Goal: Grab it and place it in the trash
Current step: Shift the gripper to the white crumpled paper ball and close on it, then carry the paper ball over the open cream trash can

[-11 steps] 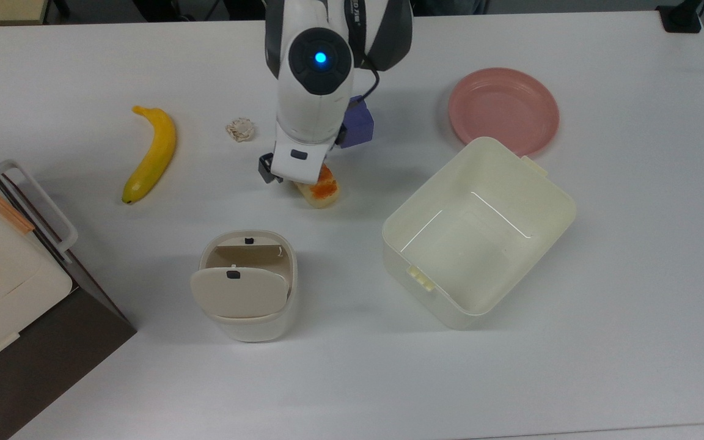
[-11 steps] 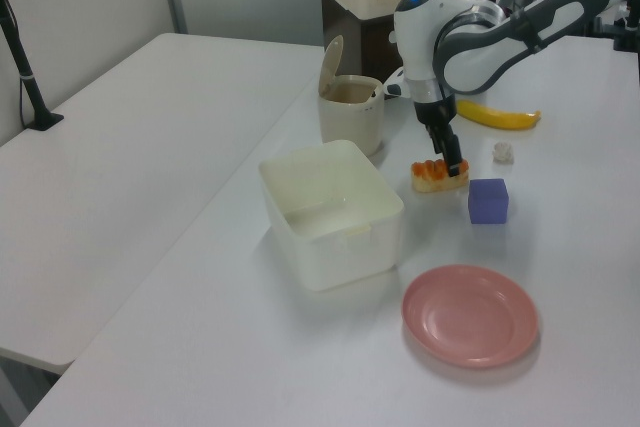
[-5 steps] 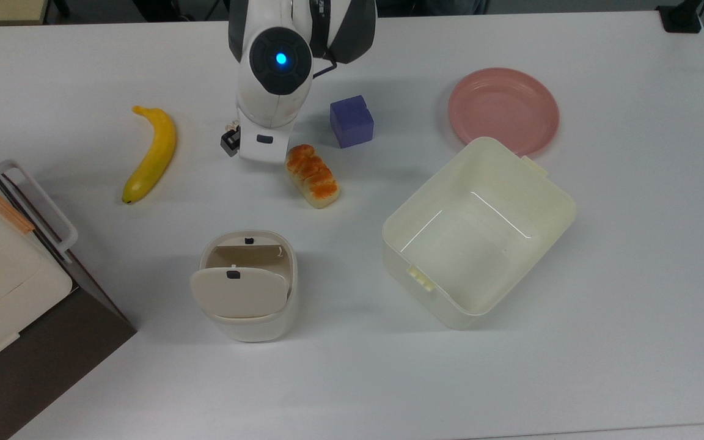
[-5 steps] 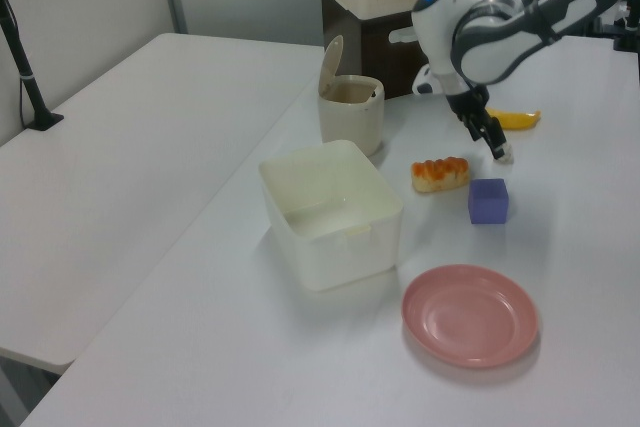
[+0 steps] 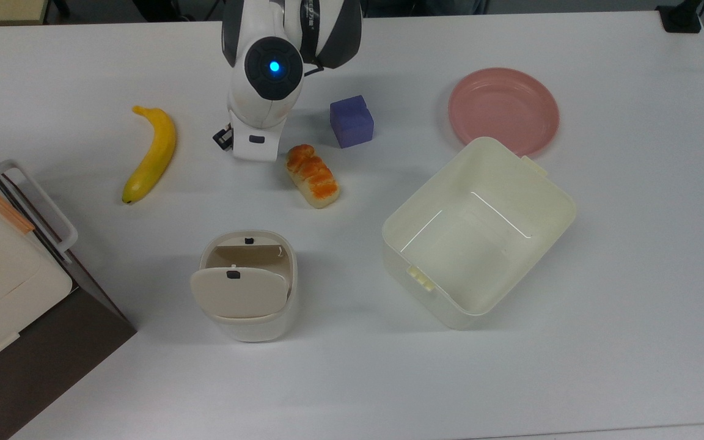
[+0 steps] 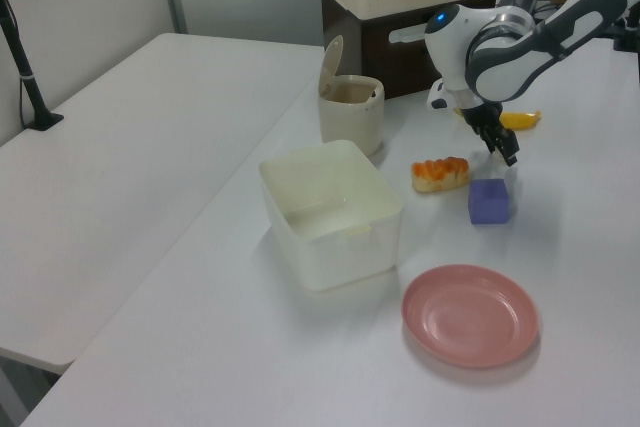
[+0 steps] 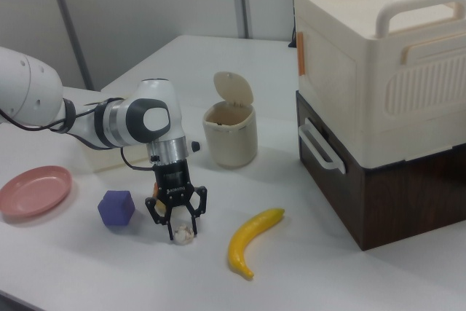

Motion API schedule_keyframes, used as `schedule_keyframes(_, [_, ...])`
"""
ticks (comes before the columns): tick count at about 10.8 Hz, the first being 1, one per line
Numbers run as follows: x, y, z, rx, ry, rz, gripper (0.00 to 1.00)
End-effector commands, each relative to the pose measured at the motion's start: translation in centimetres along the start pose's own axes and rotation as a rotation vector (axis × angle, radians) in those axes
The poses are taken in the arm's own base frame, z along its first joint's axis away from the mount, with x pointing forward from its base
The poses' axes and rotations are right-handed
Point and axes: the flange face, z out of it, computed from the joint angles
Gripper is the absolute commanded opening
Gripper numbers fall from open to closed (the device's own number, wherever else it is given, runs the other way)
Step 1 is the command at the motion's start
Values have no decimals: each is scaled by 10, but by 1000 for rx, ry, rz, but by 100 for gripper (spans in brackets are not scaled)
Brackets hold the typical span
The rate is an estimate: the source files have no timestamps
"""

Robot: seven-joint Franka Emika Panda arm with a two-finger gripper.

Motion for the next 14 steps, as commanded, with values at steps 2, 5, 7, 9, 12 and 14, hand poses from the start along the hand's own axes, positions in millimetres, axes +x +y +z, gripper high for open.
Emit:
schedule_keyframes(2, [-25, 2, -12, -34, 32, -60, 24])
schedule_keyframes(5, [-39, 23, -74, -95, 137, 0, 24])
schedule_keyframes(7, [-41, 45, -145, -113, 354, 100, 24])
schedule_keyframes(9, [-50, 65, -191, -154, 576, 244, 24])
schedule_keyframes(12, [-31, 88, -207, -246, 837, 610, 25])
schedule_keyframes(14, [-14, 92, -198, -250, 887, 706, 28])
